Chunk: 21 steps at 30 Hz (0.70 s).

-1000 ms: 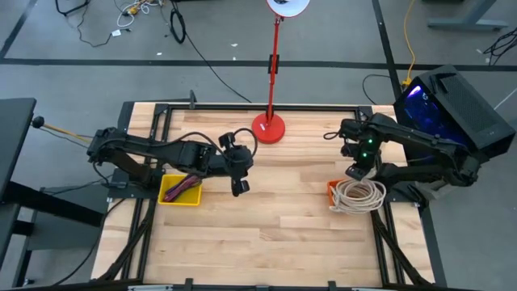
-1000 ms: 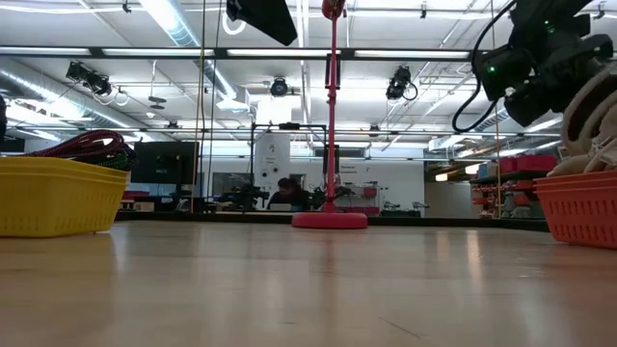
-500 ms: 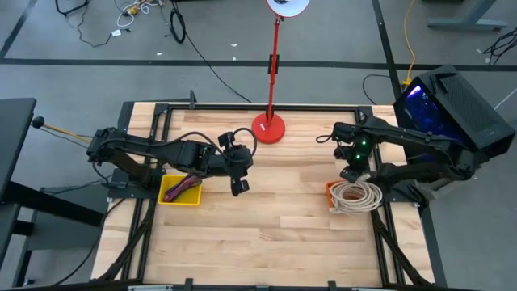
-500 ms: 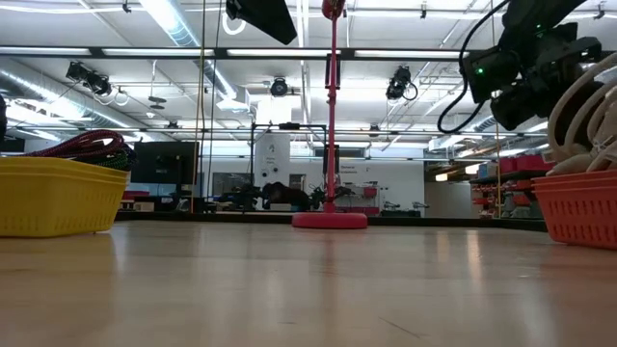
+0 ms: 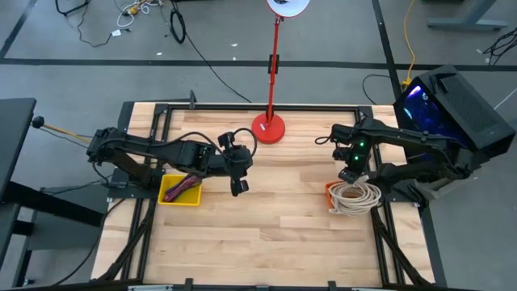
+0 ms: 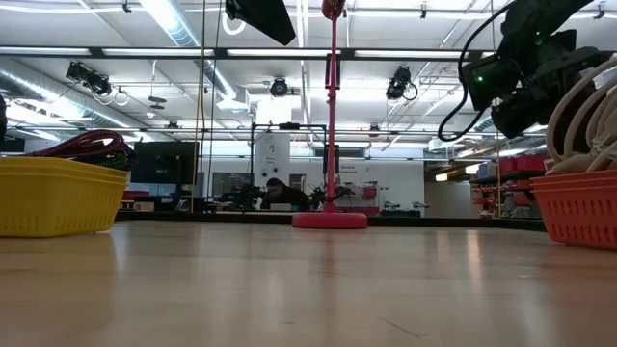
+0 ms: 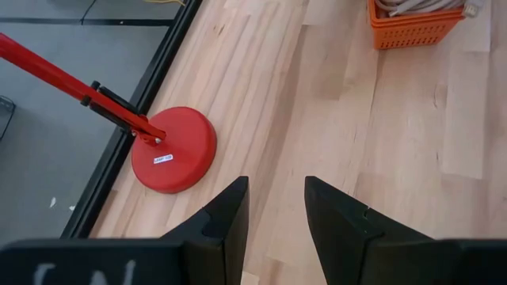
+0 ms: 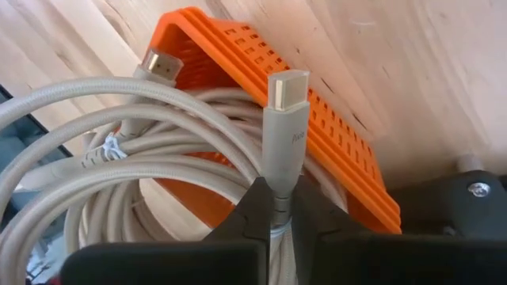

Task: Pick & Place USB Port
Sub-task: Put the brown HDMI cable into the orange bin

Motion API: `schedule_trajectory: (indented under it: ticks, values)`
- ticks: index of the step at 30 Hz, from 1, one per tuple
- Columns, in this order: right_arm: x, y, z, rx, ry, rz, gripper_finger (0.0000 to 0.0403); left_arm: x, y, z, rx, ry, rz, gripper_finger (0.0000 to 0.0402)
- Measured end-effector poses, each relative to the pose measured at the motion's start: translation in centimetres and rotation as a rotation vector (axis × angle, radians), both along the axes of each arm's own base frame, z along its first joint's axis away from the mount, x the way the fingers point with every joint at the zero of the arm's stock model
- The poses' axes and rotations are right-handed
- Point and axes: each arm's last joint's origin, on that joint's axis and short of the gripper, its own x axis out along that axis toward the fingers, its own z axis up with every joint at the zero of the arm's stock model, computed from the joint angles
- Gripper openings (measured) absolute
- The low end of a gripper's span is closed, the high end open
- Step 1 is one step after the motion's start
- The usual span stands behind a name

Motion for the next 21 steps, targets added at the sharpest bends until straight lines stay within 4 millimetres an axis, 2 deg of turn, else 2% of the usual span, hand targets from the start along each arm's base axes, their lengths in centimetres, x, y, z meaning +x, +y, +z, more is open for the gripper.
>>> schedule_trajectory:
  ticks: [6,21]
  values:
    - [0.09,-0.16,-0.07,-0.038,0.002,0.004,0.0017,0.0,-0.01,0.01,-0.001,0.001,-0.005,0.0131]
    - [0.08,-0.19,-0.09,-0.047,0.008,0.002,0.0063,-0.01,-0.03,0.02,-0.005,0.002,-0.011,0.0131]
